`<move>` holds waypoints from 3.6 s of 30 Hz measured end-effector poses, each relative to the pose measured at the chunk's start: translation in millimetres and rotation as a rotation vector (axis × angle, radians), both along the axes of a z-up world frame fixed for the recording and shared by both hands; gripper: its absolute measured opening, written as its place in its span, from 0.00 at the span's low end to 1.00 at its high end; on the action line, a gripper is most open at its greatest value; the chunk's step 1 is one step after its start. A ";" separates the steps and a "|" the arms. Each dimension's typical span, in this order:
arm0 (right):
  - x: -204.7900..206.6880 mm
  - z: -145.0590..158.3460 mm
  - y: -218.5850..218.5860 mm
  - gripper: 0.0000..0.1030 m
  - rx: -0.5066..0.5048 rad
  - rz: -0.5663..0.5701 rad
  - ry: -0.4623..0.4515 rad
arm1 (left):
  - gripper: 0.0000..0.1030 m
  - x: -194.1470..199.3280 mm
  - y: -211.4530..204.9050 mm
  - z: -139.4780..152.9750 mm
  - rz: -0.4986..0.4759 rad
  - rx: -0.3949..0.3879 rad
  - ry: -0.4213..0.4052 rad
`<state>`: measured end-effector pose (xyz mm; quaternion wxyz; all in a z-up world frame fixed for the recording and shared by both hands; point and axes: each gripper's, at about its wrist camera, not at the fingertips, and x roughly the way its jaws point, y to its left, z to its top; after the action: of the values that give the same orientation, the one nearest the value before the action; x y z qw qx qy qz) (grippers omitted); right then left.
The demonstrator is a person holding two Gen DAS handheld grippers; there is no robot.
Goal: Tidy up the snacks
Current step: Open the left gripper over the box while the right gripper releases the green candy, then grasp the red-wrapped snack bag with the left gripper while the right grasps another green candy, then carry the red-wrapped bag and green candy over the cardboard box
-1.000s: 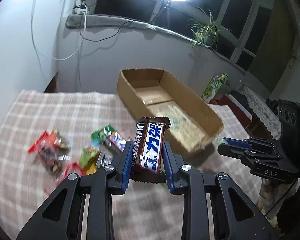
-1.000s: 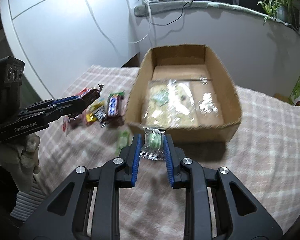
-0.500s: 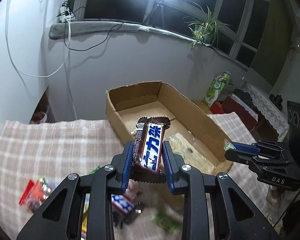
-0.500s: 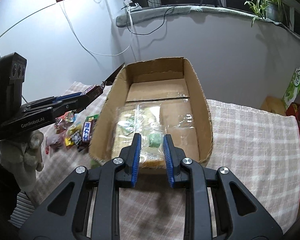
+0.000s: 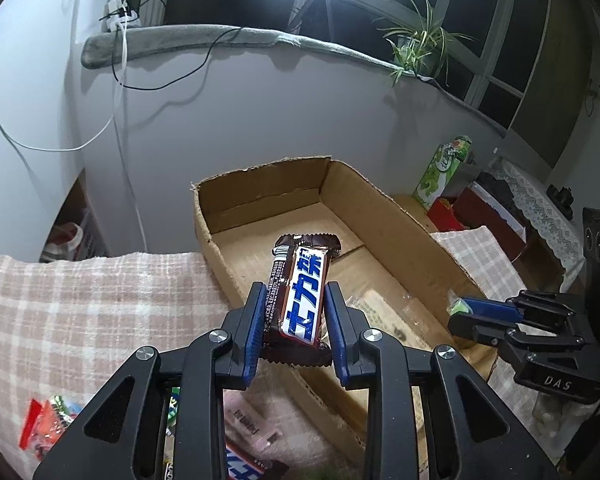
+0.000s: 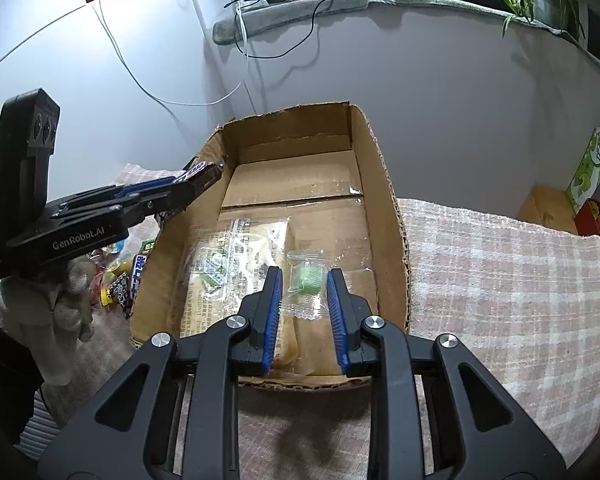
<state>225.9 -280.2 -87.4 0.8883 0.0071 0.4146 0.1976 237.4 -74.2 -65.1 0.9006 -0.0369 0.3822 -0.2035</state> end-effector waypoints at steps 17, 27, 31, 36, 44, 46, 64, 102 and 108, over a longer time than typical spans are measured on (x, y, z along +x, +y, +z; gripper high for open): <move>-5.0 6.6 1.1 0.48 -0.006 -0.006 -0.030 | 0.27 0.8 -1.6 7.9 0.003 0.016 -0.029; -24.3 20.4 7.0 0.48 0.011 0.006 -0.044 | 0.27 -25.2 22.4 25.3 0.040 -0.015 -0.055; -42.4 28.2 16.9 0.48 0.023 0.032 -0.058 | 0.28 -41.6 39.1 30.7 0.067 -0.027 -0.064; -64.7 30.7 33.1 0.48 0.028 0.078 -0.064 | 0.38 -66.8 64.1 34.8 0.108 -0.042 -0.072; -94.0 14.9 59.8 0.48 0.052 0.136 -0.016 | 0.38 -107.5 108.5 24.4 0.188 -0.038 -0.050; -97.0 7.4 65.0 0.48 0.050 0.146 0.005 | 0.39 -114.6 115.9 17.3 0.197 -0.028 -0.033; -82.2 -47.8 101.4 0.48 0.029 0.168 0.140 | 0.60 -126.4 141.8 -32.9 0.186 0.044 0.081; -89.4 -47.3 133.2 0.21 -0.133 0.204 0.056 | 0.43 -138.2 131.9 -40.7 0.183 0.031 0.078; -98.6 -37.8 125.3 0.21 -0.102 0.201 0.046 | 0.43 -145.0 129.6 -30.1 0.183 0.021 0.056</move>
<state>127.3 -155.0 -125.2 0.8535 -0.0753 0.4429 0.2641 92.3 55.5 -95.3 0.9047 -0.0681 0.4045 -0.1154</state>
